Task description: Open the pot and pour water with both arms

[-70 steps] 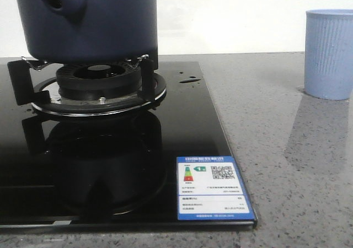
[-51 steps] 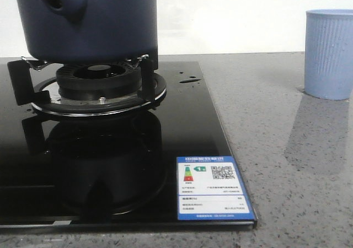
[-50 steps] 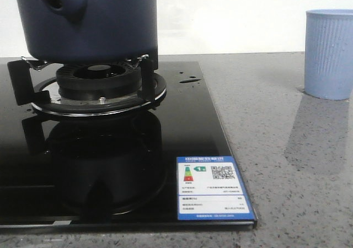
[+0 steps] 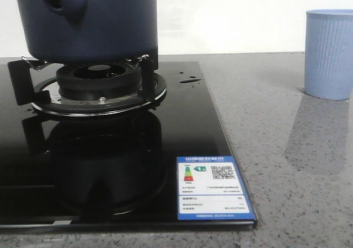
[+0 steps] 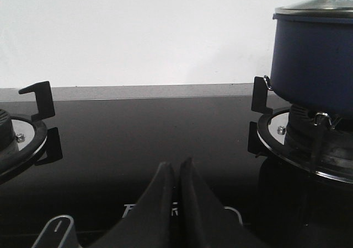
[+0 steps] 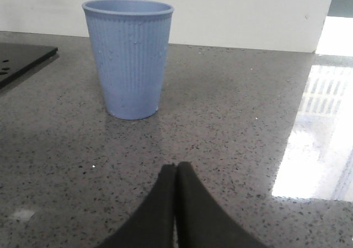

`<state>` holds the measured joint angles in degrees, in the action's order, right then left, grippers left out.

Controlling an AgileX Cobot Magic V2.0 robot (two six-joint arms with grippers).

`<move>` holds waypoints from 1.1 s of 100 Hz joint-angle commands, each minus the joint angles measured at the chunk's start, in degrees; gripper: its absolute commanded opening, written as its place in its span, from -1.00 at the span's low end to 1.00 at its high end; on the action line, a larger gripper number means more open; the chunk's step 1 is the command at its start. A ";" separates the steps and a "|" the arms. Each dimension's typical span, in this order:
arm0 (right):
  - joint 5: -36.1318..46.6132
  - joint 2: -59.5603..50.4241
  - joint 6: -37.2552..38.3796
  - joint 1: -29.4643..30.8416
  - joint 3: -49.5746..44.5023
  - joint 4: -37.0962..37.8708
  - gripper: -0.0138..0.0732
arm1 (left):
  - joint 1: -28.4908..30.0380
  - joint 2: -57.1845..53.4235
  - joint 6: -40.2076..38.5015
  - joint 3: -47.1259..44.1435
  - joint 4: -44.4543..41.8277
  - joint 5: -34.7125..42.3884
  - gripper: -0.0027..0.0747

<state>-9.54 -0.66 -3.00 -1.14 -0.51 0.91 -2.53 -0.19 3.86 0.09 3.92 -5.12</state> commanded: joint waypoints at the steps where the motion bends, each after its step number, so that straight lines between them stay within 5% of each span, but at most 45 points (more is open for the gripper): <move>1: 4.34 -1.13 -0.43 0.47 -1.05 -0.02 -0.82 | 0.04 -1.38 -0.66 -0.79 0.51 4.52 -0.97; 71: 4.46 -1.13 -0.43 0.47 -1.05 -0.28 -0.82 | 0.04 -1.38 -0.66 -0.79 0.51 4.52 -0.97; 110: 5.93 -1.13 -0.43 0.47 -1.05 -11.02 -0.82 | 0.04 -1.38 -0.66 -0.79 3.94 4.61 -0.97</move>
<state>-8.95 -0.66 -3.00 -1.14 -0.51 -7.44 -2.53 -0.19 3.86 0.09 5.58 -5.12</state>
